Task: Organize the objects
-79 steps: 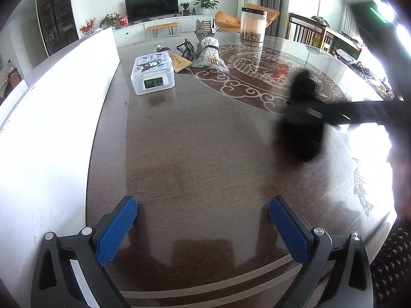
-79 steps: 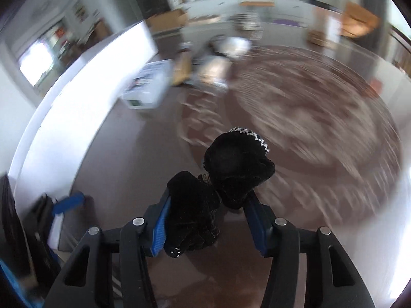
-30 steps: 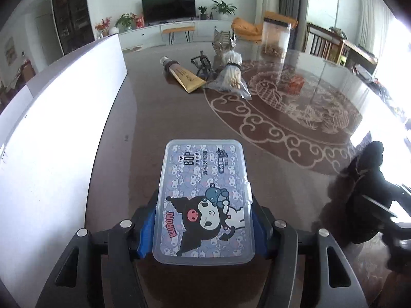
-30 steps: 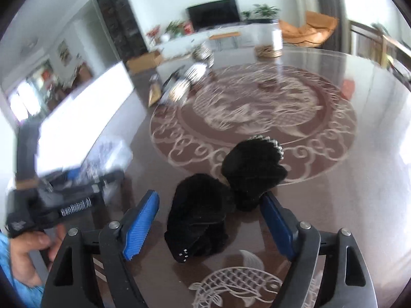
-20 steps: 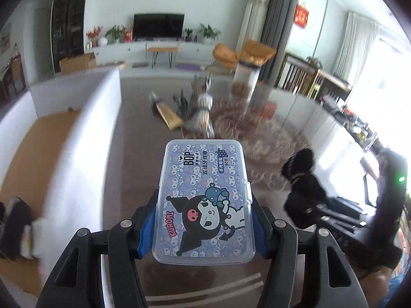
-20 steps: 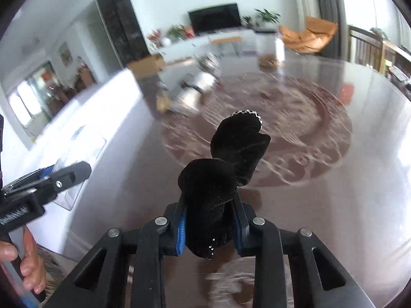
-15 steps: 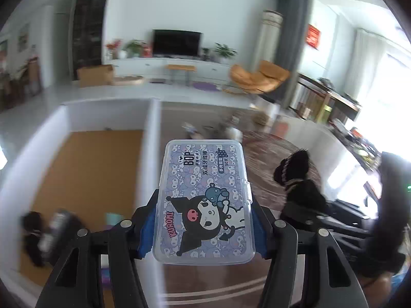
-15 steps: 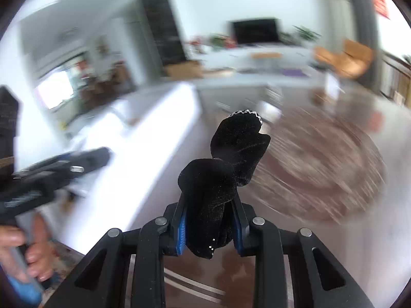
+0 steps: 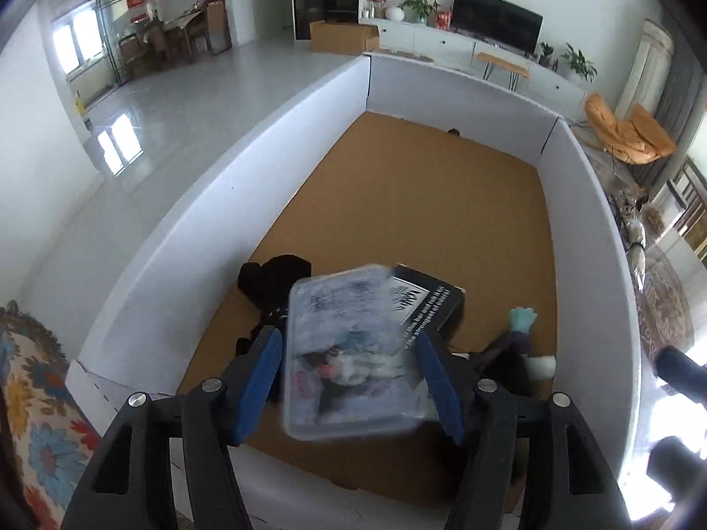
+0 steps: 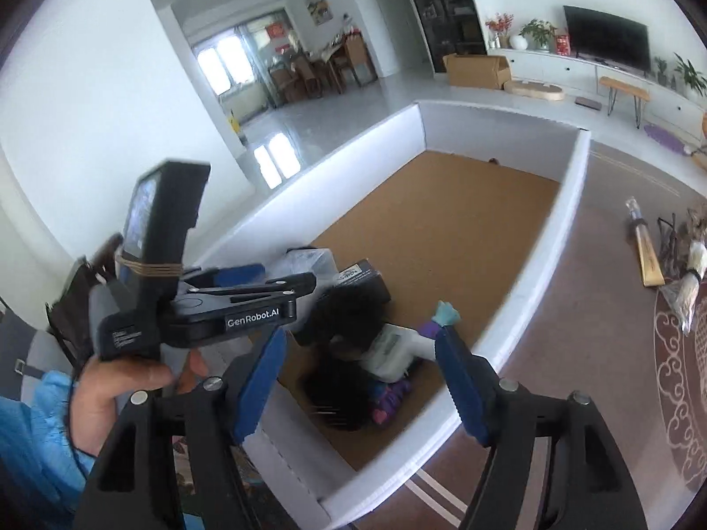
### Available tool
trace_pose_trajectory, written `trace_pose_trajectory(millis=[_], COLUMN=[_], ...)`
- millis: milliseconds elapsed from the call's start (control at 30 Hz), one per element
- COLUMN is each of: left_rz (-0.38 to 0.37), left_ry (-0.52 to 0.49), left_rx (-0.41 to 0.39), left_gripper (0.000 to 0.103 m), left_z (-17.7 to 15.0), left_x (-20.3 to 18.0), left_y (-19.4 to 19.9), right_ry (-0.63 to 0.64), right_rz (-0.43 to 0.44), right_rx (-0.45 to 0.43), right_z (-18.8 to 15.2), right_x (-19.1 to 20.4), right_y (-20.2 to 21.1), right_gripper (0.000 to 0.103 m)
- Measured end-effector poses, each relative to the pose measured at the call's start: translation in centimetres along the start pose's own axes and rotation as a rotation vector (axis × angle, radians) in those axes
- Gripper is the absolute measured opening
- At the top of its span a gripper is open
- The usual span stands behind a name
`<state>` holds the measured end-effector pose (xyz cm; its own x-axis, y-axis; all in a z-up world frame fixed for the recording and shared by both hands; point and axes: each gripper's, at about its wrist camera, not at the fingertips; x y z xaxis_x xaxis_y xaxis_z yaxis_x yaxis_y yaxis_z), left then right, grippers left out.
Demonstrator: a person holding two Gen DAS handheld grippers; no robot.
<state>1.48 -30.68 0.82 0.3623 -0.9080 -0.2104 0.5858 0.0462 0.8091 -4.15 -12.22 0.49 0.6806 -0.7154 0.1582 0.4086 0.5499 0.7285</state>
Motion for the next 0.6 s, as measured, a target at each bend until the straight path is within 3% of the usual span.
trace_pose_trajectory(millis=[167,233,300,467,600], left_rz=[-0.061,-0.115,-0.192,-0.389,-0.404], left_ry=[-0.09,-0.148,-0.219,-0.402,-0.47], left_rx=[-0.066,-0.089,-0.098,-0.049,0.026], left_gripper=[0.068,0.073,0.084,0.102,0.102], left_z=[-0.2,-0.6,-1.4,-5.0,-7.8], left_x=[-4.5,-7.7,-11.4,-20.9,-25.6], left_y=[0.7,1.3,2.3,2.5,-0.4], right_ry=[-0.085,-0.152,-0.21,-0.359,-0.439], right_rz=[-0.15,-0.247,-0.345,-0.589,-0.716], right_rx=[-0.14,-0.179,-0.17,-0.092,-0.051], right_z=[-2.3,-4.2,-5.7,-12.1,-16.1], right_x=[-4.8,-8.2,-11.3,-19.9,-23.4], right_y=[4.1,5.4,5.8,6.5,7.4], right_gripper=[0.097,0.1,0.1,0.1,0.1])
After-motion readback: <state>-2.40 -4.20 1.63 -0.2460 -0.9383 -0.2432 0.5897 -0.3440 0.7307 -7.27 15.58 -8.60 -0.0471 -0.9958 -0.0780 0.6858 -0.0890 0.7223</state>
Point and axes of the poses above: each gripper's, at about its wrist camera, not at the fingertips, and y roughly against the way its jaws point, x to its left, z to its top, and after that the axes turned 13 degrees about -z, right-handed
